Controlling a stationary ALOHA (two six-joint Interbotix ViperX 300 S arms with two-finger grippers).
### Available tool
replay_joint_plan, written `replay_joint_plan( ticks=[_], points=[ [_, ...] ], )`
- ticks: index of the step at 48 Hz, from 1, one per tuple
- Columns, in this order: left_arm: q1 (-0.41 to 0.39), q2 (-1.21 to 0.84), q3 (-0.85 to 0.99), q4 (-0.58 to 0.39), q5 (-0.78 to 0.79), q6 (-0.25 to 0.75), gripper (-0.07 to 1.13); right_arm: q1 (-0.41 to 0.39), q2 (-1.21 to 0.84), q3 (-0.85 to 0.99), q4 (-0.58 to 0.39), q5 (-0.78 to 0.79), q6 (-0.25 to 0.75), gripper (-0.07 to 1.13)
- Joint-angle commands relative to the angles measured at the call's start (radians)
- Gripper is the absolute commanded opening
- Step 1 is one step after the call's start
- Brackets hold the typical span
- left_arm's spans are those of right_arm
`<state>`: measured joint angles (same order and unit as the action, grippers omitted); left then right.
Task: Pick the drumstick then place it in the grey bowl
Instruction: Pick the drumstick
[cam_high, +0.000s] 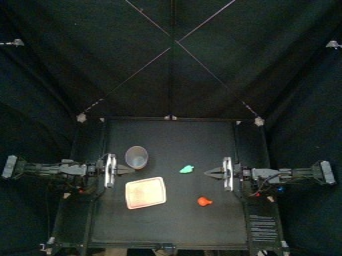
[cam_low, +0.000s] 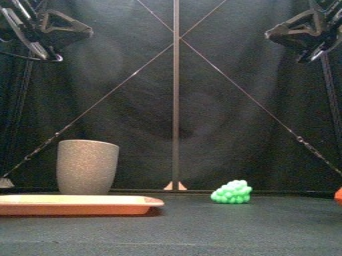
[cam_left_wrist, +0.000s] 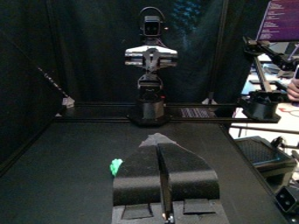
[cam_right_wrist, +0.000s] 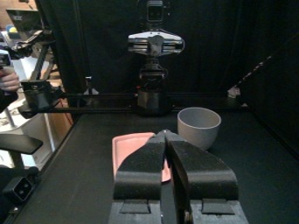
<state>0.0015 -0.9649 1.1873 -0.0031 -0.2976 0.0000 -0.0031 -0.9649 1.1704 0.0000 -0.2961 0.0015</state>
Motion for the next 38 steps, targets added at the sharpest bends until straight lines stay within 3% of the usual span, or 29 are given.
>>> replay_joint_plan(
  ticks=[1,7,14,25,30,38],
  points=[
    [0.012,0.014,-0.011,0.002,0.014,0.000,0.02,0.006,0.031,0.009,0.026,0.026,0.017,0.06],
    [0.014,0.014,-0.012,0.000,0.038,-0.002,0.00,0.006,0.061,0.012,0.117,0.219,0.064,0.06],
    [0.023,0.014,-0.011,0.000,0.044,0.000,0.00,0.034,0.083,-0.021,0.224,0.557,0.141,0.06],
    [0.057,0.017,-0.006,0.000,0.044,0.002,0.00,0.066,0.126,-0.092,0.249,0.951,0.245,0.06],
    [0.069,0.018,0.002,0.000,0.044,0.000,0.00,0.103,0.156,-0.123,0.238,1.026,0.279,0.06],
    [0.075,0.020,0.009,0.000,0.044,0.002,0.00,0.221,0.222,-0.143,0.206,0.948,0.305,0.06]
  ],
)
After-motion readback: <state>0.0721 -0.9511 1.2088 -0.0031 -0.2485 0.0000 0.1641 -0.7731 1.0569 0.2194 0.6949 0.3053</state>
